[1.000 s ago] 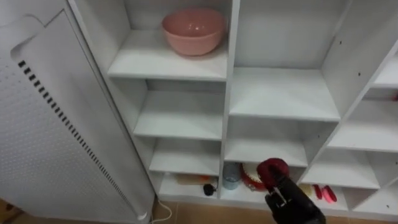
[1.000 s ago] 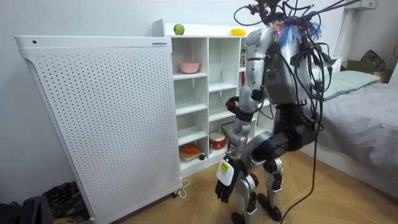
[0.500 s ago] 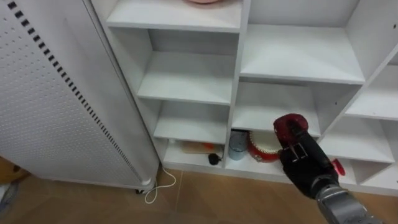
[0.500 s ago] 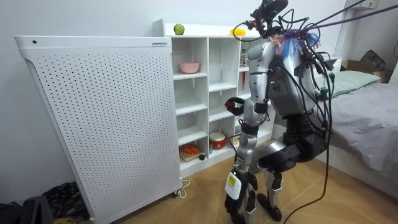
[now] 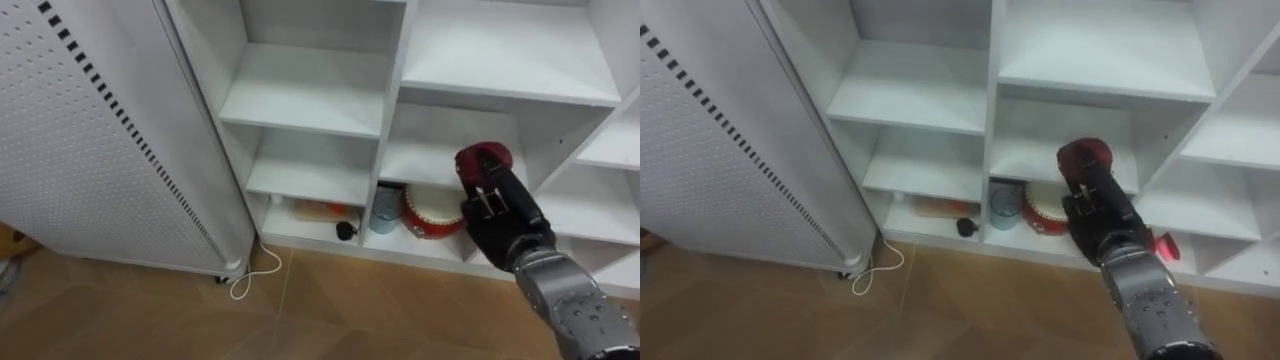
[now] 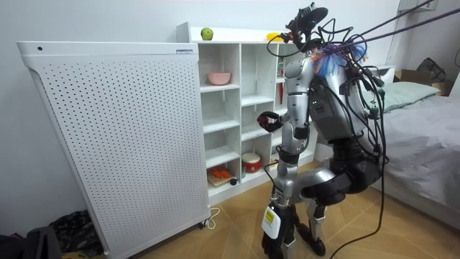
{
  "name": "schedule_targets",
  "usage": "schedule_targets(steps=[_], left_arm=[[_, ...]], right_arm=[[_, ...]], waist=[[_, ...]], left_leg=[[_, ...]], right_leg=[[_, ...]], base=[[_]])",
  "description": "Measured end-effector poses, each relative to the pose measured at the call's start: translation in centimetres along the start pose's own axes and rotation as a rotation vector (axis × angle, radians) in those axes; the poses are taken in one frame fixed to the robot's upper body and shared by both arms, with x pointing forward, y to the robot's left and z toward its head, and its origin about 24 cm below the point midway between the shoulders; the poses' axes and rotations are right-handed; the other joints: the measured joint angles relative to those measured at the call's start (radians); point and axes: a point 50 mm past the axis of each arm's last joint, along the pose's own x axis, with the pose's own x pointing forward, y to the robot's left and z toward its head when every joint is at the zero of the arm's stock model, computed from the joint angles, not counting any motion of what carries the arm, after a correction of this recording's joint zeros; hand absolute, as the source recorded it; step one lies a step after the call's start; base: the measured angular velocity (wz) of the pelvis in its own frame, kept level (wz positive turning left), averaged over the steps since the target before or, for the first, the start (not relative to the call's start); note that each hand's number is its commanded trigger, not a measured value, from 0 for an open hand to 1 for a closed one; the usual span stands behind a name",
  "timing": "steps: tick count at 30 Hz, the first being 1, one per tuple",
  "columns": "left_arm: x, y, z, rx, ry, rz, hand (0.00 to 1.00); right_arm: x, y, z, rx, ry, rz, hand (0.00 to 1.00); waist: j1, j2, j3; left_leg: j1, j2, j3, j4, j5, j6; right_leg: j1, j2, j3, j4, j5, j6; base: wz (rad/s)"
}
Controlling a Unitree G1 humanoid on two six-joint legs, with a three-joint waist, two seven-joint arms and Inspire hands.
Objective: Arrange fruit in the closet
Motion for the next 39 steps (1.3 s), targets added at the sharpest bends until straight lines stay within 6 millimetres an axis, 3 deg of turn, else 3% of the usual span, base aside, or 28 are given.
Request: schedule_targets(steps=[4,5,6,19,27,34,39], left_arm=[[0.0,0.2,0.0,0.001,-0.001,0.007,0.00],[0.0,0.3,0.1,0.001,-0.003,0.009,0.00],[0.0,0.3,0.1,0.000,-0.003,0.010,0.00],[0.0,0.4,0.0,-0.002,-0.003,0.032,0.00],[0.0,0.4,-0.3,0.000,0.004,0.030,0.00],[0.0,0.6,-2.0,0.006,0.039,0.036,0.00],[0.0,0.7,-2.9,0.018,0.060,0.037,0.00]], right_arm=[[0.0,0.3,0.8,0.003,-0.034,-0.010,1.00],[0.0,0.5,1.0,0.003,-0.044,-0.015,0.71],[0.0,0.6,1.1,0.003,-0.049,-0.017,0.02],[0.0,1.0,2.0,0.015,-0.099,-0.092,0.00],[0.0,1.1,2.0,0.031,-0.095,-0.125,0.00],[0.0,1.2,2.0,0.053,-0.090,-0.136,0.00],[0.0,1.2,2.2,0.061,-0.093,-0.129,0.00]], waist=[[0.000,0.000,-0.0001],[0.000,0.000,-0.0001],[0.000,0.000,-0.0001],[-0.003,-0.004,-0.0018],[-0.001,-0.018,-0.0034],[0.005,-0.018,-0.0036],[0.006,-0.018,-0.0037]], left_leg=[[-0.007,-0.003,0.003,0.029,-0.016,0.001],[-0.009,-0.003,0.003,0.034,-0.020,0.000],[-0.010,-0.003,0.003,0.035,-0.020,0.000],[-0.017,0.000,0.000,0.049,-0.027,-0.010],[-0.017,-0.001,0.000,0.050,-0.027,-0.009],[0.024,0.014,-0.016,0.034,-0.028,-0.012],[0.047,0.015,-0.017,0.010,-0.028,-0.012]], right_leg=[[-0.009,-0.016,-0.004,0.035,-0.019,-0.006],[-0.011,-0.018,-0.004,0.041,-0.023,-0.008],[-0.013,-0.020,-0.004,0.043,-0.024,-0.008],[-0.020,-0.016,-0.007,0.056,-0.030,-0.018],[-0.019,-0.010,-0.007,0.055,-0.030,-0.018],[0.037,0.022,-0.013,0.008,-0.022,-0.007],[0.064,0.021,-0.020,-0.019,-0.016,-0.003]], base=[[0.00],[0.00],[0.00],[-0.01],[0.00],[-0.04],[-0.01]])
